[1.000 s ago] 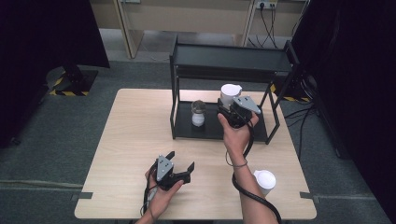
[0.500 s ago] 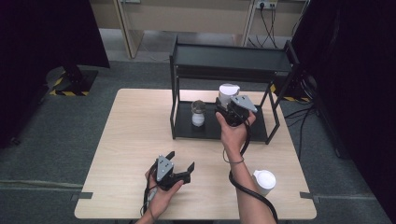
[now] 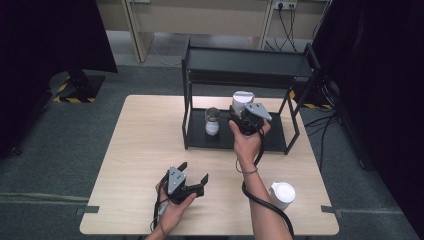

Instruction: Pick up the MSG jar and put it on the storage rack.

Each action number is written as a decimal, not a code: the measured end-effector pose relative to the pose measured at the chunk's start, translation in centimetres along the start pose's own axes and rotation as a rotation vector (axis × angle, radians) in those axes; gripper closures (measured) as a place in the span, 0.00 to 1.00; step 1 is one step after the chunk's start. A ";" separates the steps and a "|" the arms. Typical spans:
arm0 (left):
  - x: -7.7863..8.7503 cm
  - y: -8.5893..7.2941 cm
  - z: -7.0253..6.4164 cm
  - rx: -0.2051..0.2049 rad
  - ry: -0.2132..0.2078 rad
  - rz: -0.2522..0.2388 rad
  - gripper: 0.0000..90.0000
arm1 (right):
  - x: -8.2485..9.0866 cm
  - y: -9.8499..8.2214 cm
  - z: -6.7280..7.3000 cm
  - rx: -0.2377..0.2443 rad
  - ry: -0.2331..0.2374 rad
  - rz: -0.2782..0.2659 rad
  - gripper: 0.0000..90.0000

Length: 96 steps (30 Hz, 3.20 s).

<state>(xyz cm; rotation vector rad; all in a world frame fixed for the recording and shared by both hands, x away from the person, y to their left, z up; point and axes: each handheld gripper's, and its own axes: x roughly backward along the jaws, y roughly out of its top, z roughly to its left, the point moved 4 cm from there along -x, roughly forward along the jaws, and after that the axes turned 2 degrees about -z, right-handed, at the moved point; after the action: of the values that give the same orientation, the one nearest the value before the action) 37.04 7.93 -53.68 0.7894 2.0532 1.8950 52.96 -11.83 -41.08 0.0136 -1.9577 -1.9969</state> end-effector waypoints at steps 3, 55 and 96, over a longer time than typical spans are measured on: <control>0.0 0.0 0.0 0.000 -0.001 0.000 0.10 | -0.2 -0.1 -0.1 -0.002 -0.003 -0.001 0.34; 0.0 0.0 0.0 0.002 -0.004 0.004 0.10 | -5.3 -5.4 -0.6 -0.034 -0.024 0.051 0.34; 0.0 0.0 -0.1 -0.006 -0.006 0.004 0.10 | -6.9 -7.7 -1.6 0.008 -0.055 0.070 0.34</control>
<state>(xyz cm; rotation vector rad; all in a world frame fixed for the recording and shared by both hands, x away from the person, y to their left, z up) 37.00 7.84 -53.68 0.7968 2.0436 1.8974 58.04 -11.78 -50.24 -0.1076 -1.9721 -1.9642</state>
